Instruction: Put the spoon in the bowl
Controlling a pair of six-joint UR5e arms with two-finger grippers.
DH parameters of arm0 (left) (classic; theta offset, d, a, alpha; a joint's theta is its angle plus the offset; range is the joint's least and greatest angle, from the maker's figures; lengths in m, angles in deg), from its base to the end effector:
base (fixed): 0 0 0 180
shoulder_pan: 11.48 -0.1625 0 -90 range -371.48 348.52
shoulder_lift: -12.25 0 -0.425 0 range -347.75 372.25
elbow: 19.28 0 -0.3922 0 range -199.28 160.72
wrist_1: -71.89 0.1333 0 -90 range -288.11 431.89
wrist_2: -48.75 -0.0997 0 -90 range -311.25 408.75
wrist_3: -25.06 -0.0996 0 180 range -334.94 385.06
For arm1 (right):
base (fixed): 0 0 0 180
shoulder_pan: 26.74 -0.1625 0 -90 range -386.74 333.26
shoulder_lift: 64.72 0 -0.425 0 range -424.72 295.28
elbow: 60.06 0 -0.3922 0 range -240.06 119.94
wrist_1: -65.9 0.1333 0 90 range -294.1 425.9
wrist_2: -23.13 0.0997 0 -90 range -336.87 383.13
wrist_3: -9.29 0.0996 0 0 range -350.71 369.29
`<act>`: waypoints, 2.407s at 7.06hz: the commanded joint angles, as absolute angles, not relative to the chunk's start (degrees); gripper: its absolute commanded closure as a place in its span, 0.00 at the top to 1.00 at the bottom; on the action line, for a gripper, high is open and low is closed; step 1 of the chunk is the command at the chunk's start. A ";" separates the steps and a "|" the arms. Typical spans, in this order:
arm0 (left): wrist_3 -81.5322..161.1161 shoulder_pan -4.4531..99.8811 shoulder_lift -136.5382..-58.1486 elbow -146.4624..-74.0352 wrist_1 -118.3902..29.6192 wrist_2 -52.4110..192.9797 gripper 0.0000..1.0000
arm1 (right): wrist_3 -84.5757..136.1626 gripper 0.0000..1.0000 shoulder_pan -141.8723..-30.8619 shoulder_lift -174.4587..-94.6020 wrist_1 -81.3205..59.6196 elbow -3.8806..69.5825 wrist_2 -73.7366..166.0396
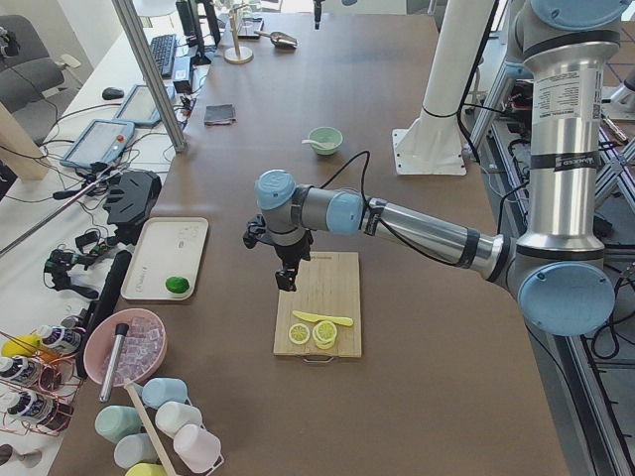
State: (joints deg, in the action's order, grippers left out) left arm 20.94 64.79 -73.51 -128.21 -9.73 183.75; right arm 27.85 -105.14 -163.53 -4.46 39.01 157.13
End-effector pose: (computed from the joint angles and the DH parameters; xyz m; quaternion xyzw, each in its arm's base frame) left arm 0.0469 -0.4567 0.5459 0.0187 0.3850 0.1639 0.9080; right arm -0.0267 -0.4490 0.6141 0.0587 -0.3979 -0.0092 0.9155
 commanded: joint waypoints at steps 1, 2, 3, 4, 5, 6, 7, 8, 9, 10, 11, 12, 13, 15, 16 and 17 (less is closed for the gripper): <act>20.76 66.12 -71.69 -127.56 -10.63 186.99 0.98 | 27.75 1.00 -107.50 -163.34 -4.42 39.70 157.69; 20.58 67.34 -71.86 -127.39 -11.24 186.92 0.98 | 27.75 1.00 -108.20 -163.25 -4.42 39.79 157.69; 20.93 68.23 -72.56 -127.04 -11.34 186.92 0.98 | 27.75 1.00 -108.30 -163.42 -4.42 40.22 157.78; 21.28 68.24 -73.00 -126.08 -11.34 186.65 0.98 | 27.75 1.00 -108.39 -163.51 -4.33 40.31 157.78; 21.28 68.32 -73.79 -125.28 -11.16 186.39 0.98 | 27.75 1.00 -108.47 -163.60 -4.33 40.49 157.78; 21.28 69.80 -73.88 -124.93 -11.16 186.39 0.98 | 27.75 1.00 -108.47 -163.60 -4.33 40.49 157.78; 21.28 73.04 -73.79 -125.18 -11.16 186.39 0.98 | 27.75 1.00 -108.47 -163.60 -4.33 40.49 157.78; 21.20 73.68 -73.79 -125.10 -11.08 186.30 0.98 | 27.84 1.00 -108.47 -163.51 -4.24 40.58 157.78; 21.19 73.77 -73.71 -125.01 -11.07 186.30 0.98 | 27.84 1.00 -108.47 -163.60 -4.24 40.93 157.78; 21.19 73.77 -73.71 -124.92 -11.07 186.21 0.98 | 27.84 1.00 -108.47 -163.69 -4.24 41.02 157.78; 21.19 73.77 -73.71 -124.92 -11.07 186.21 0.98 | 27.84 1.00 -108.47 -163.60 -4.24 41.02 157.78; 21.19 73.77 -73.62 -124.92 -11.07 186.21 0.98 | 27.84 1.00 -108.47 -163.51 -4.24 40.93 157.78; 21.19 73.69 -73.71 -124.75 -11.07 186.21 0.98 | 27.84 1.00 -108.47 -163.51 -4.24 40.93 157.78; 21.46 74.64 -73.09 -124.75 -10.99 186.21 0.98 | 27.84 1.00 -108.47 -163.42 -4.33 40.93 157.78; 21.46 75.35 -72.74 -124.57 -10.90 186.21 0.98 | 27.92 1.00 -108.47 -163.25 -4.33 40.93 157.78; 21.54 76.14 -72.83 -124.22 -10.90 184.82 0.98 | 27.93 1.00 -108.47 -163.16 -4.33 40.84 157.78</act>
State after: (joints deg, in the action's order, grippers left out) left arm 21.45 75.24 -72.93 -124.54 -10.93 185.87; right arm 27.90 -108.47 -163.29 -4.32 40.90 157.78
